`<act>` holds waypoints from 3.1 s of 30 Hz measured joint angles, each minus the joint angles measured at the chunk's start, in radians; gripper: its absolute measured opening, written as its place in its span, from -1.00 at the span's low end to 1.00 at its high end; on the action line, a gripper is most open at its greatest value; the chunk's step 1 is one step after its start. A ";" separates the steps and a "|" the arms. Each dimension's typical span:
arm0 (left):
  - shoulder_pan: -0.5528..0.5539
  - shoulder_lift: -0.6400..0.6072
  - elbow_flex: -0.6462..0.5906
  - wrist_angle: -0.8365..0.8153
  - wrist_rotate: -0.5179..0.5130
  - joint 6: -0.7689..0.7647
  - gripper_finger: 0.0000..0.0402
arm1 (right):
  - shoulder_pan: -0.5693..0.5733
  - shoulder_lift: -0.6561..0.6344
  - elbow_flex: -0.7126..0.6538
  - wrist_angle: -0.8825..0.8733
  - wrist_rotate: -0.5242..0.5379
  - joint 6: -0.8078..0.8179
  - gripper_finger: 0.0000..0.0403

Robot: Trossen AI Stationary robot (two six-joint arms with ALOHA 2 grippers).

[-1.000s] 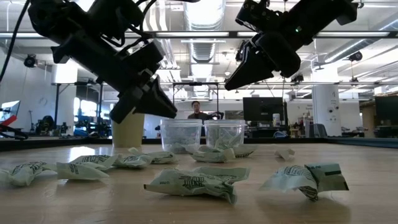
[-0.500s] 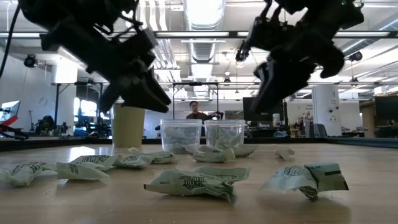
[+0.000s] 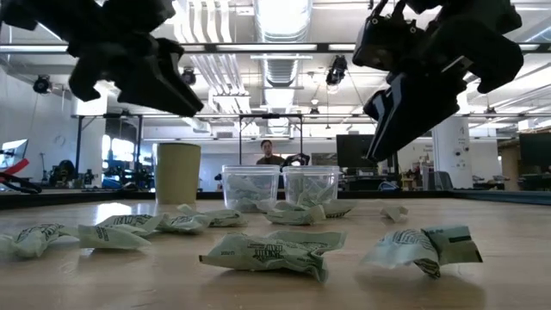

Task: Pick and place items into bin
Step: Put the stevia packet into the right transparent bin

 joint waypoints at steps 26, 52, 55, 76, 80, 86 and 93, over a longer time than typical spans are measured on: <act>-0.018 -0.012 0.000 -0.053 0.000 -0.044 -0.40 | 0.002 0.100 -0.067 0.100 0.030 0.014 -0.10; -0.017 -0.012 -0.001 -0.054 0.000 -0.045 -0.40 | 0.002 0.151 -0.066 0.129 0.026 -0.047 -0.69; -0.017 -0.012 -0.001 -0.054 -0.001 -0.045 -0.40 | 0.002 0.148 -0.066 0.128 0.026 -0.066 -0.81; -0.017 0.006 -0.002 -0.053 -0.001 -0.044 -0.40 | 0.002 0.056 -0.069 0.286 0.180 -0.293 -0.95; -0.017 0.020 -0.002 -0.054 -0.001 -0.042 -0.40 | -0.022 0.058 -0.068 0.392 0.341 -0.418 -0.96; -0.017 0.022 -0.002 -0.052 -0.001 -0.041 -0.40 | -0.114 0.058 -0.067 0.531 0.371 -0.486 -0.96; -0.017 0.022 -0.002 -0.053 -0.001 -0.040 -0.40 | -0.228 0.065 -0.068 0.517 0.322 -0.386 -0.96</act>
